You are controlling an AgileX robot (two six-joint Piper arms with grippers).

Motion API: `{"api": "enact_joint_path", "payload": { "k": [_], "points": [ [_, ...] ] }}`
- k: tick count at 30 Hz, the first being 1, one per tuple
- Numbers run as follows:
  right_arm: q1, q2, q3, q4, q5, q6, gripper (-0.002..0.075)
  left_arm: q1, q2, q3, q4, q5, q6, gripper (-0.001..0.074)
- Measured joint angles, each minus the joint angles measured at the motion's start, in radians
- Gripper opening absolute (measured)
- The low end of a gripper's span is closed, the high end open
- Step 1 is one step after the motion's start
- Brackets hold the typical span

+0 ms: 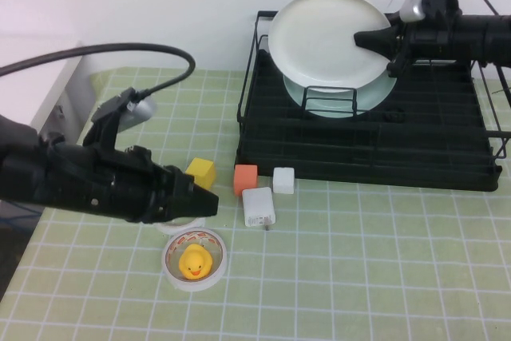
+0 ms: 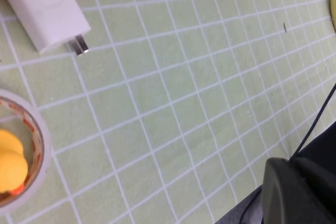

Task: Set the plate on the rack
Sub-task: Place the plate on the rack

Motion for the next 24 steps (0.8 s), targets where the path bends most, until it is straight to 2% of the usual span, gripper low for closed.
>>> {"api": "enact_joint_path", "payload": {
  "k": [13, 15, 20, 24],
  "points": [
    [0.002, 0.011, 0.0, 0.0, -0.004, 0.022, 0.0143, 0.0, 0.002, 0.051, -0.038, -0.02, 0.046, 0.0],
    [0.002, 0.011, 0.0, -0.001, -0.015, 0.035, 0.0181, 0.0, 0.002, 0.05, -0.04, -0.02, 0.047, 0.0],
    [0.002, 0.015, 0.0, -0.017, -0.049, 0.119, 0.0356, 0.0, 0.002, 0.05, -0.04, -0.024, 0.05, 0.0],
    [0.002, 0.015, 0.0, -0.035, -0.037, 0.149, 0.039, 0.0, 0.002, 0.05, -0.04, -0.041, 0.069, 0.0]
  ]
}}
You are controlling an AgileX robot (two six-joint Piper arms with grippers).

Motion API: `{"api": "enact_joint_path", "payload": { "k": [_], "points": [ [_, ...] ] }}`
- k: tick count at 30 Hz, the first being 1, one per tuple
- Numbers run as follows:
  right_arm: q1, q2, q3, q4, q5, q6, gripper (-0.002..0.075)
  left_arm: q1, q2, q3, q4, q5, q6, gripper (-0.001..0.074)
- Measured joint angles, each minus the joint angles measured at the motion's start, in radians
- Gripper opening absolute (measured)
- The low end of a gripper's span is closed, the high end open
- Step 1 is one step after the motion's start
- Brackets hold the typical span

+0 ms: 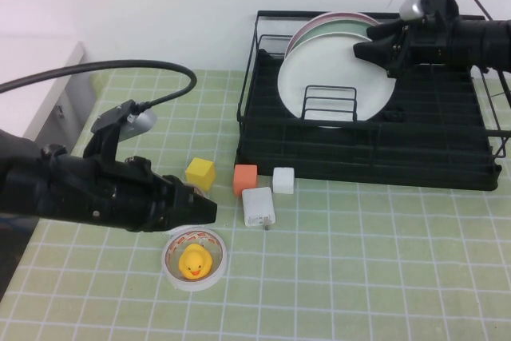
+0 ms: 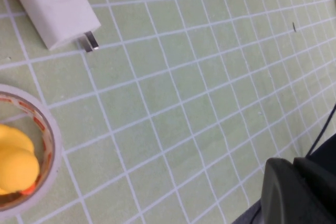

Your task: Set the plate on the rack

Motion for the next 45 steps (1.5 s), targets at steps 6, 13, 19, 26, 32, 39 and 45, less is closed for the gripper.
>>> {"api": "enact_joint_path", "payload": {
  "k": [6, 13, 19, 26, 32, 39, 45],
  "points": [
    [-0.004, -0.053, 0.0, -0.084, 0.027, 0.07, 0.0324, 0.0, 0.0, 0.002, 0.002, -0.009, 0.008, -0.0001],
    [-0.049, -0.193, 0.0, -0.281, 0.17, 0.405, 0.0077, 0.0, -0.084, 0.101, 0.008, -0.051, 0.01, -0.0001],
    [-0.092, -0.331, 0.0, -0.322, 0.36, 0.584, 0.0013, 0.0, -0.307, 0.314, 0.0, -0.219, 0.022, -0.0001],
    [-0.062, -0.494, 0.012, -0.326, 0.401, 0.636, 0.0011, 0.0, -0.547, 0.438, -0.056, -0.4, 0.022, -0.0001],
    [0.011, -0.659, 0.143, -0.329, 0.41, 0.631, 0.0011, 0.0, -0.694, 0.444, 0.029, -0.416, -0.058, -0.0001],
    [0.084, -0.977, 0.509, -0.32, 0.309, 0.531, 0.0011, 0.0, -0.845, 0.471, 0.241, -0.424, -0.247, -0.0001],
    [0.107, -1.307, 0.963, -0.164, 0.114, 0.335, 0.0011, 0.0, -0.999, 0.541, 0.307, -0.453, -0.31, -0.0001]
  ]
}}
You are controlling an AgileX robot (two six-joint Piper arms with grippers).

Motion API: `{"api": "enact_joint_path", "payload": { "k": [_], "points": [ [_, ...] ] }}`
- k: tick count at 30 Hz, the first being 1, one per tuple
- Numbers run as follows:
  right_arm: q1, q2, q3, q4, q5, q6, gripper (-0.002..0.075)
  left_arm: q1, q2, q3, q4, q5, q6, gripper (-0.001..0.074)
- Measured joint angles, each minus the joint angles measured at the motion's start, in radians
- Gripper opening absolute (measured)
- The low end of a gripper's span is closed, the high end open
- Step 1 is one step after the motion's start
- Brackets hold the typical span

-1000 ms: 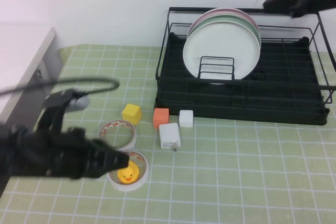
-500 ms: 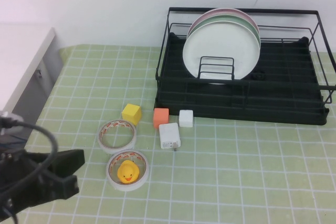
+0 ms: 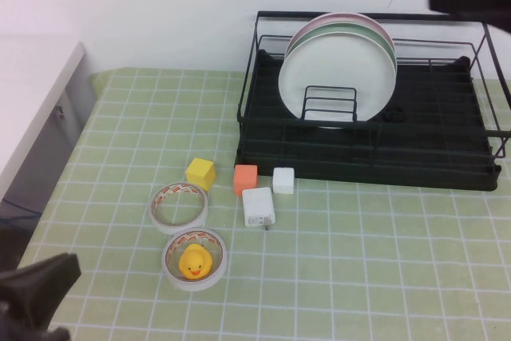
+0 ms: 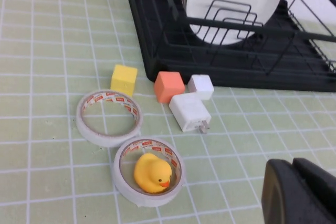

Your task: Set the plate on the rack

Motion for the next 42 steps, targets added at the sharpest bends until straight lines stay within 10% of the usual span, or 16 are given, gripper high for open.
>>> {"api": "enact_joint_path", "payload": {
  "k": [15, 31, 42],
  "points": [
    [0.004, -0.749, 0.532, 0.131, -0.325, -0.116, 0.0011, 0.0, -0.081, 0.065, 0.008, 0.129, -0.006, -0.0001],
    [0.004, -0.845, 0.699, 0.104, -0.198, -0.106, 0.0011, 0.0, -0.081, 0.065, 0.01, 0.33, -0.006, -0.0001],
    [0.004, -0.968, 0.835, 0.003, -0.512, -0.106, 0.0011, 0.0, -0.081, 0.065, 0.015, 0.369, -0.004, -0.0001]
  ]
}}
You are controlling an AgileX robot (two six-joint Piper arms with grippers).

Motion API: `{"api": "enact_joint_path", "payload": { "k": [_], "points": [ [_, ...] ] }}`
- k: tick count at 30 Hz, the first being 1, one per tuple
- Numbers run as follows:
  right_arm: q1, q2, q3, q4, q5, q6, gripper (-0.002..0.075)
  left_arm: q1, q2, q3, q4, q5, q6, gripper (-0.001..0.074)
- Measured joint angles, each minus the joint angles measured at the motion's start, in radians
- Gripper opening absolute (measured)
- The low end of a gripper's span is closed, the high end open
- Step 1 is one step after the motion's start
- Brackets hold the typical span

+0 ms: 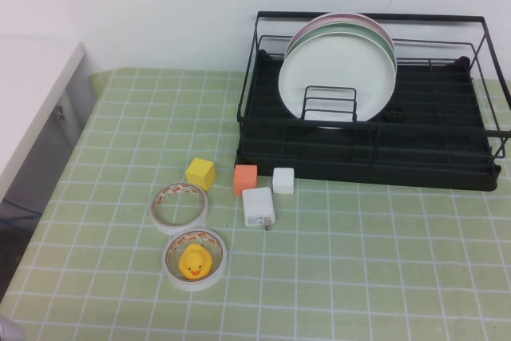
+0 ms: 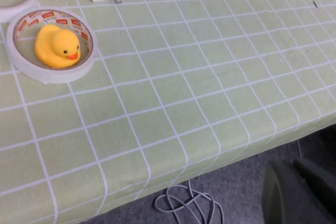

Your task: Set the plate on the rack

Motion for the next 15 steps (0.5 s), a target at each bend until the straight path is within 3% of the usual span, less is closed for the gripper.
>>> {"api": "enact_joint_path", "payload": {
  "k": [5, 8, 15],
  "points": [
    [0.0, -0.07, 0.057, -0.023, -0.093, 0.003, 0.0011, 0.0, 0.0, 0.0, 0.0, 0.002, 0.0, -0.0001],
    [-0.005, -0.113, 0.108, -0.201, -0.156, 0.135, 0.0011, 0.0, 0.0, 0.0, 0.0, 0.002, 0.0, -0.0001],
    [-0.117, -0.271, 0.273, -1.005, -0.17, 1.142, 0.0011, 0.0, 0.0, 0.0, 0.001, 0.004, 0.0, -0.0001]
  ]
}}
